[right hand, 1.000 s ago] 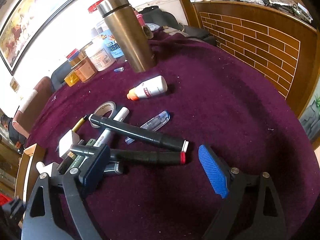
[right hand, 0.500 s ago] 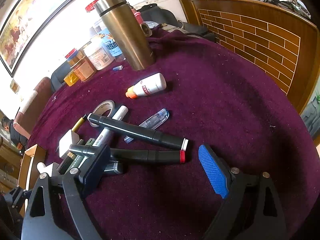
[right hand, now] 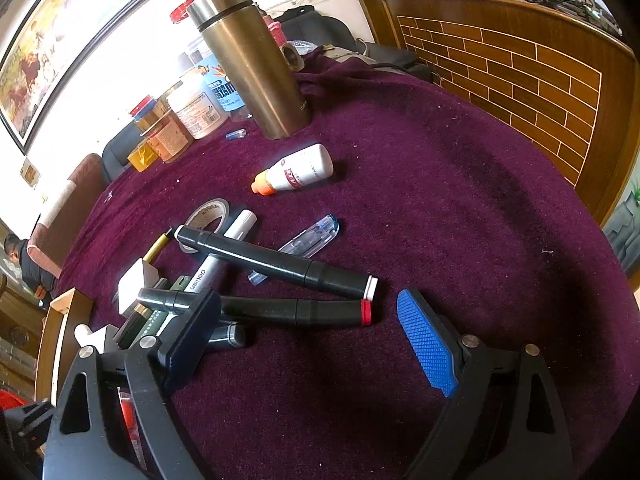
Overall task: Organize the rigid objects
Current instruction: 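Grasp the clear earplug package with the left gripper and lift it, then carry the package over the cardboard box with left gripper while right gripper grasps yellow pen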
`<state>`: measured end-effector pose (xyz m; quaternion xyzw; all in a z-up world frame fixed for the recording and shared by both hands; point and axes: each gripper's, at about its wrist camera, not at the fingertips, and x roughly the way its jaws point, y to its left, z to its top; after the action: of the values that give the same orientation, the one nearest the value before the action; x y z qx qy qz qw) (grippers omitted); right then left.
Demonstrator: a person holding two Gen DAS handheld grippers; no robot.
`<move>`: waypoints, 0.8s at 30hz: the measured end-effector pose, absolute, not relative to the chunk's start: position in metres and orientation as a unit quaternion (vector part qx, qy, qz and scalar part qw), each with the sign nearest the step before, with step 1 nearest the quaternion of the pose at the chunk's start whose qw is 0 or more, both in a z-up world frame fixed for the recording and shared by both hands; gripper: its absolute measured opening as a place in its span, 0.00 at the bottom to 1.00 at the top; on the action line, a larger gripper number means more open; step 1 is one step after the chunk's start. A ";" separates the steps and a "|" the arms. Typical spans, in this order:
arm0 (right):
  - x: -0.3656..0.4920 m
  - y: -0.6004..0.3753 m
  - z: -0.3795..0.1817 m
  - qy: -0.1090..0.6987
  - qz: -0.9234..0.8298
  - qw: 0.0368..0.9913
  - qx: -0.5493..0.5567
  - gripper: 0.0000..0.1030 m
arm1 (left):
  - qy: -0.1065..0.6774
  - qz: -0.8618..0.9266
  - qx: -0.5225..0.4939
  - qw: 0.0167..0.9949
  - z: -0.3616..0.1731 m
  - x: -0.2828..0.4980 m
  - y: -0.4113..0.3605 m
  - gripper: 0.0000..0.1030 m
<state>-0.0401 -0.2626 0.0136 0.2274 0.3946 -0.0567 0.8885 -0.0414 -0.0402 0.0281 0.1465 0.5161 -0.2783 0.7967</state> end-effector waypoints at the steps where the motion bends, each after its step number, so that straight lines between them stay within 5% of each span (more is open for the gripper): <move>1: -0.041 -0.263 0.013 0.394 -0.057 0.888 0.229 0.88 | 0.519 -0.264 0.146 0.799 0.023 -0.038 -0.045 0.56; 6: -0.041 -0.264 0.013 0.392 -0.056 0.888 0.232 0.88 | 0.488 -0.176 0.156 0.840 0.008 -0.046 -0.060 0.75; 8: -0.042 -0.264 0.012 0.392 -0.056 0.888 0.233 0.88 | 0.482 -0.119 0.142 0.857 0.002 -0.046 -0.057 0.99; 11: -0.043 -0.266 0.013 0.391 -0.058 0.888 0.237 0.88 | 0.494 -0.101 0.092 0.859 -0.003 -0.046 -0.047 0.98; 13: -0.045 -0.267 0.013 0.388 -0.063 0.887 0.241 0.88 | 0.494 -0.122 0.081 0.857 -0.002 -0.050 -0.042 0.85; 15: -0.047 -0.271 0.015 0.392 -0.053 0.884 0.248 0.88 | 0.485 -0.134 0.083 0.860 0.006 -0.057 -0.035 0.49; 16: -0.049 -0.272 0.019 0.398 -0.043 0.882 0.248 0.88 | 0.486 -0.144 0.075 0.858 0.010 -0.057 -0.029 0.21; 24: -0.044 -0.254 0.071 0.402 -0.015 0.909 0.109 0.88 | 0.438 -0.213 -0.062 0.871 0.059 -0.080 0.046 0.22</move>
<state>-0.0438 -0.2545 0.0706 0.1092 0.4020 -0.0146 0.9090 -0.0800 0.0461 0.0593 -0.0624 0.4379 -0.2129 0.8713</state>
